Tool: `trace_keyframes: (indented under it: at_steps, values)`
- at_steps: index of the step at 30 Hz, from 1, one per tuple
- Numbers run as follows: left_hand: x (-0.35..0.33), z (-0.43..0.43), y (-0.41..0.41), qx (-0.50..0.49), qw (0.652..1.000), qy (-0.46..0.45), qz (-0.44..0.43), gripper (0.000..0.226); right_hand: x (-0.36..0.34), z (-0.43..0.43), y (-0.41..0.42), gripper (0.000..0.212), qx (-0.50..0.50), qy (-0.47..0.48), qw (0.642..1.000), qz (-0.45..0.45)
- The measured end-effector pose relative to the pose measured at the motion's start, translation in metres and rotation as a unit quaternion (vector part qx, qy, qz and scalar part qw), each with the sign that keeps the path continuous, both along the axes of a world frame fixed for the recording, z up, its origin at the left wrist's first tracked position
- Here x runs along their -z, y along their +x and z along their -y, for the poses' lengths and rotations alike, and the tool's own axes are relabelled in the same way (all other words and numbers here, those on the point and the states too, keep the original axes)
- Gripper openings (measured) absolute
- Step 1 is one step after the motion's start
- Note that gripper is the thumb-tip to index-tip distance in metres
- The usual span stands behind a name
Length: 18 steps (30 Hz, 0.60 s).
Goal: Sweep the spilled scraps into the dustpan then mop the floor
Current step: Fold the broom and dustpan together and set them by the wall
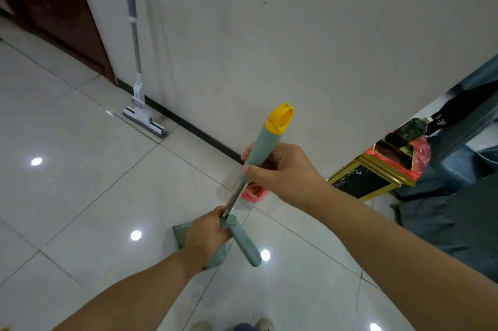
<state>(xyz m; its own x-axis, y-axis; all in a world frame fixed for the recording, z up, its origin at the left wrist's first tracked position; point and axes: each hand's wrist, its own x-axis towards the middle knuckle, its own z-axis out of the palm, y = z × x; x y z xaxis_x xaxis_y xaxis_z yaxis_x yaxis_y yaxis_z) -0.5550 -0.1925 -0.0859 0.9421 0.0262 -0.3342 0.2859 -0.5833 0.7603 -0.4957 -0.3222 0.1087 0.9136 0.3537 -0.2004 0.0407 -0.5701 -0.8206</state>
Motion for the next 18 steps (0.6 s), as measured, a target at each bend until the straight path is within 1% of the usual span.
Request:
trace_keyframes:
  at_steps: [1,3,5,6,8,10,12,15,17,18]
  values:
    - [-0.005,-0.003,0.005,-0.003,1.000,0.018,0.004,0.021,-0.004,-0.004,0.005,0.015,-0.003,-0.026,1.000,0.017]
    - [-0.018,-0.010,0.016,-0.012,0.999,0.037,0.016,0.025,-0.009,-0.014,0.015,0.023,-0.019,-0.085,0.995,0.049]
    - [-0.028,-0.015,0.031,-0.032,0.999,0.037,0.024,0.026,-0.013,-0.023,0.029,0.024,-0.028,-0.107,0.992,0.061]
    - [-0.033,-0.018,0.040,-0.042,0.998,0.036,0.029,0.024,-0.015,-0.027,0.039,0.022,-0.034,-0.105,0.991,0.070]
    - [-0.040,-0.024,0.061,-0.055,0.997,0.026,0.050,0.020,-0.019,-0.034,0.065,0.020,-0.035,-0.069,0.994,0.075]
    - [-0.048,-0.029,0.086,-0.053,0.996,0.005,0.067,0.021,-0.022,-0.037,0.095,0.018,-0.034,-0.033,0.997,0.069]
    - [-0.053,-0.035,0.116,-0.031,0.997,0.018,0.070,0.031,-0.022,-0.038,0.127,0.019,-0.037,-0.026,0.996,0.071]
    - [-0.053,-0.047,0.157,-0.029,0.994,0.103,0.034,0.053,-0.014,-0.031,0.174,0.020,-0.052,-0.020,0.996,0.069]
    - [-0.049,-0.057,0.180,-0.022,0.994,0.110,-0.001,0.065,-0.005,-0.026,0.203,0.019,-0.062,-0.012,0.997,0.052]
    - [-0.047,-0.061,0.191,-0.020,0.994,0.103,-0.017,0.066,0.001,-0.023,0.216,0.019,-0.065,-0.005,0.997,0.040]
